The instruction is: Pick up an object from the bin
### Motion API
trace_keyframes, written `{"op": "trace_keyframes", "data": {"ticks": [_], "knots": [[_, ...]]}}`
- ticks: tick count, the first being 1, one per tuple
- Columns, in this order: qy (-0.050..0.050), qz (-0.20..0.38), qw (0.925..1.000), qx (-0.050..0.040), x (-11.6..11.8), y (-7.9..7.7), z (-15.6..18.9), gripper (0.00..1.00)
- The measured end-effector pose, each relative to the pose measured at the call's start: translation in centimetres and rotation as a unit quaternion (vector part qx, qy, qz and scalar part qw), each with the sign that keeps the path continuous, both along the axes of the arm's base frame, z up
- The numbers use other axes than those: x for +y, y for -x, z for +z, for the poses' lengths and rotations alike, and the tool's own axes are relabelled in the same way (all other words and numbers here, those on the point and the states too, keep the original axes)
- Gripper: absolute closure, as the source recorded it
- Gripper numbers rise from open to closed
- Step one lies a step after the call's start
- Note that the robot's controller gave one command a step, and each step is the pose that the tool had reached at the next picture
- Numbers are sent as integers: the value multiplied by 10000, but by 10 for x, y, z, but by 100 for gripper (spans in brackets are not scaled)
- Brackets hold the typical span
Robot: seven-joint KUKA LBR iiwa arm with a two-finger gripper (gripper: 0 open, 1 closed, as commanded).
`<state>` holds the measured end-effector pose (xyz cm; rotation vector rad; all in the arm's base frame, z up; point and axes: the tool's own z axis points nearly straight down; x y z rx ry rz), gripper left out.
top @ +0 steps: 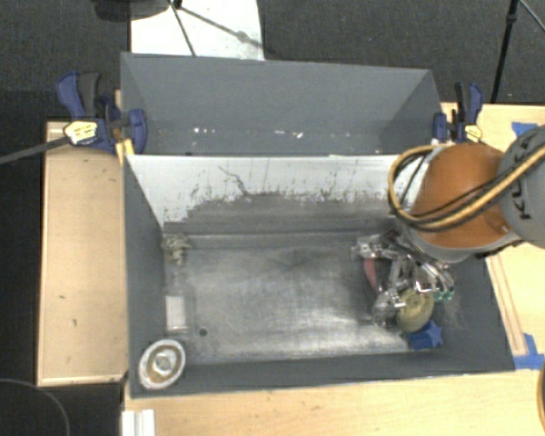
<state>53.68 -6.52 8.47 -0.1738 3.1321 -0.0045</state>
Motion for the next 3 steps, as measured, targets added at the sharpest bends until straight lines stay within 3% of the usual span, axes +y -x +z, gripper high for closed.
{"op": "trace_keyframes", "data": {"ticks": [1,2,3], "knots": [[-23,26,10000,29,-68,-5,-4,0],[-36,40,10000,39,-63,-5,-4,100],[-21,20,10000,25,-65,-6,-3,0]]}}
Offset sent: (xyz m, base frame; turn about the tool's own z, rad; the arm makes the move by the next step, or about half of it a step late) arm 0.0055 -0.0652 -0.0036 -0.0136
